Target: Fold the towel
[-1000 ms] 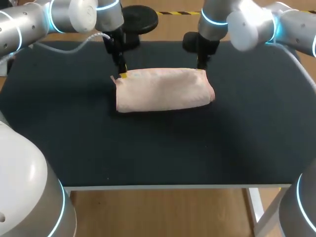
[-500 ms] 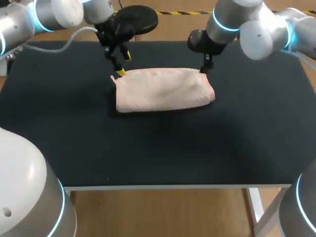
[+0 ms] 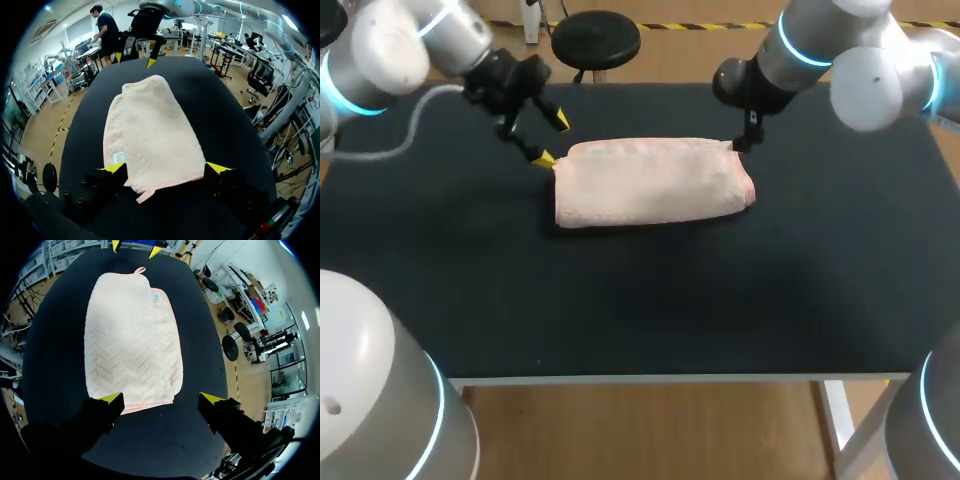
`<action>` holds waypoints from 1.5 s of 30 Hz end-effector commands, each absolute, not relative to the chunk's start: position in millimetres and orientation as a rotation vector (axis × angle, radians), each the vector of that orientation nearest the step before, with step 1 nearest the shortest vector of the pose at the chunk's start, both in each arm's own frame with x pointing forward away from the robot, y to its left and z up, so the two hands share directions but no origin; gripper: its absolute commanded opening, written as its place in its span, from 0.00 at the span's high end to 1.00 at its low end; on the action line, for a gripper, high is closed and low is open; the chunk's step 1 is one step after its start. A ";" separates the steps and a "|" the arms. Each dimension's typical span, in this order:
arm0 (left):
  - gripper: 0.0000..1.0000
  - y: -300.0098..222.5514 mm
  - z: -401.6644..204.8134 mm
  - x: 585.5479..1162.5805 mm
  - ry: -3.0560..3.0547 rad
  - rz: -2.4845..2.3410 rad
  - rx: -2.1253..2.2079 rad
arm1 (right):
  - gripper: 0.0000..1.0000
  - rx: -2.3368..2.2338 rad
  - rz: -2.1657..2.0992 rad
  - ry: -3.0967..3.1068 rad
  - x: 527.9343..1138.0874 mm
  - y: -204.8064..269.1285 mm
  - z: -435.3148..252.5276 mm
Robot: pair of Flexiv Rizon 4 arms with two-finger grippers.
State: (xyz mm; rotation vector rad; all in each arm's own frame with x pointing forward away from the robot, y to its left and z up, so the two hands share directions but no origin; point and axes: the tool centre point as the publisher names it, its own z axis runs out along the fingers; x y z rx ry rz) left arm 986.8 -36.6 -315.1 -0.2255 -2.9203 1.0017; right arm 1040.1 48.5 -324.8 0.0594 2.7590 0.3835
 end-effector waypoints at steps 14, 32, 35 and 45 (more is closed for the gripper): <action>0.00 -12.9 -306.6 947.7 -3.009 1.304 -0.053 | 0.00 0.147 0.671 2.754 1022.3 35.2 -315.7; 0.00 -20.6 -307.0 948.0 -2.999 1.241 -0.045 | 0.00 0.193 0.921 2.762 1006.0 13.0 -311.1; 0.00 -21.1 -308.1 950.5 -2.995 1.206 -0.029 | 0.00 0.197 0.982 2.777 1003.3 11.1 -312.5; 0.00 -21.2 -308.9 951.5 -2.995 1.171 -0.005 | 0.00 0.149 0.907 2.812 997.2 6.2 -313.3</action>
